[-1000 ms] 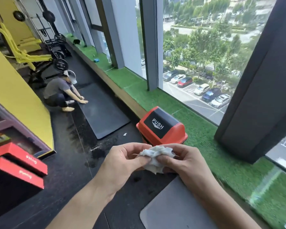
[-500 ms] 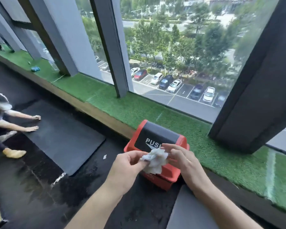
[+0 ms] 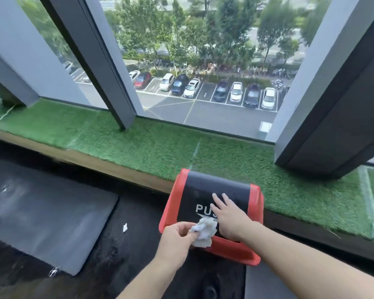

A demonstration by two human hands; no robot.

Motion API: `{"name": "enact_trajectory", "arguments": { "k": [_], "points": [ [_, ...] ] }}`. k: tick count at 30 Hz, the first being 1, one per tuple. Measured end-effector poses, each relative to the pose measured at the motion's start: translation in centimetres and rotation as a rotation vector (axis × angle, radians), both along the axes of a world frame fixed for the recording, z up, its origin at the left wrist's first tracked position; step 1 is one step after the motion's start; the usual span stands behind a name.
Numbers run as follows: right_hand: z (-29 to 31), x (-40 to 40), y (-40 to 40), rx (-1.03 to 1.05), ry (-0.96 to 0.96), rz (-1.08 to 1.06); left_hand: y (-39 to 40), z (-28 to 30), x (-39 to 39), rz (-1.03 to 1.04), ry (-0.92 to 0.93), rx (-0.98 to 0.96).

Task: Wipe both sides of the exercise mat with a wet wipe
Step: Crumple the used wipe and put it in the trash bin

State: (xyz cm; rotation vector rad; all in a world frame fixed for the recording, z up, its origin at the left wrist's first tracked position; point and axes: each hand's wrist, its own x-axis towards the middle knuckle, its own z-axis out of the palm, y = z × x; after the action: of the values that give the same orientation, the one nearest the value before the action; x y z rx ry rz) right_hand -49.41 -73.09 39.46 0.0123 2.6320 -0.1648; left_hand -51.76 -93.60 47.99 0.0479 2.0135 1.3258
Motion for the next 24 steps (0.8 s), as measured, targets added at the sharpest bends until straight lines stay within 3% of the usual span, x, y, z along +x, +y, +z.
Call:
{"name": "enact_trajectory", "arguments": {
  "k": [7, 11, 24],
  "points": [
    [-5.0, -3.8, 0.6, 0.136, -0.039, -0.022, 2.1, -5.2, -6.2, -0.064, -0.071, -0.047],
    [-6.3, -4.8, 0.7, 0.097, -0.118, -0.077, 2.5, -8.1, -8.6, -0.155, -0.101, -0.096],
    [-9.6, -3.4, 2.3, 0.208, 0.033, 0.041, 3.1, -14.1, -10.6, -0.202, -0.211, -0.145]
  ]
}}
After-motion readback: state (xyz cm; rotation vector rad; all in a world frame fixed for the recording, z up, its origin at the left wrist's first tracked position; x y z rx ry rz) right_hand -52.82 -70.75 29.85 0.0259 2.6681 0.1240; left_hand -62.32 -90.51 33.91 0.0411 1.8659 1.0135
